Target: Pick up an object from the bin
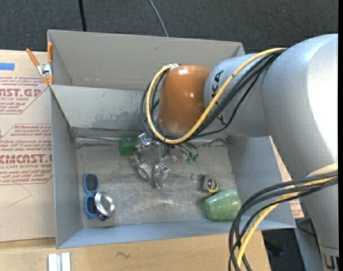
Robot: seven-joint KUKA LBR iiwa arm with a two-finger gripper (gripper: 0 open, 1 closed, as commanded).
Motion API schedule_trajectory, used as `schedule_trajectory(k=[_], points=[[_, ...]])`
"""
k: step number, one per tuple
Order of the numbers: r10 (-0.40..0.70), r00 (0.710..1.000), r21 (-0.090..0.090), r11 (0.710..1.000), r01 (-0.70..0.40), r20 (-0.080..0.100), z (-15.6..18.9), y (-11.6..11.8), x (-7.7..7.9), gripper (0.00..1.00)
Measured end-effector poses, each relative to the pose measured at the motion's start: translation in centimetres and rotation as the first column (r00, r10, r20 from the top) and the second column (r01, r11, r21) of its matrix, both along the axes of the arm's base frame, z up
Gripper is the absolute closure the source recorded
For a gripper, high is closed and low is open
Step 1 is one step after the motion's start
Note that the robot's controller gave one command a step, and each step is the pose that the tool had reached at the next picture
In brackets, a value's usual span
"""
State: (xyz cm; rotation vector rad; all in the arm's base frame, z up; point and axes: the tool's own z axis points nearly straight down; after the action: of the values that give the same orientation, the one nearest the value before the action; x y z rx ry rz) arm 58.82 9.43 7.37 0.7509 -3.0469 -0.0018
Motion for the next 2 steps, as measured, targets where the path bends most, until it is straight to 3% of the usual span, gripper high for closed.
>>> schedule_trajectory(k=[1, 2], points=[[-0.081, 0.997, 0.004, 0.997, 0.081, 0.011, 0.0, -0.2, -0.7, 0.00], [-0.049, 0.999, -0.007, 0.999, 0.049, -0.005, -0.2, 2.7, 0.5, 0.00]])
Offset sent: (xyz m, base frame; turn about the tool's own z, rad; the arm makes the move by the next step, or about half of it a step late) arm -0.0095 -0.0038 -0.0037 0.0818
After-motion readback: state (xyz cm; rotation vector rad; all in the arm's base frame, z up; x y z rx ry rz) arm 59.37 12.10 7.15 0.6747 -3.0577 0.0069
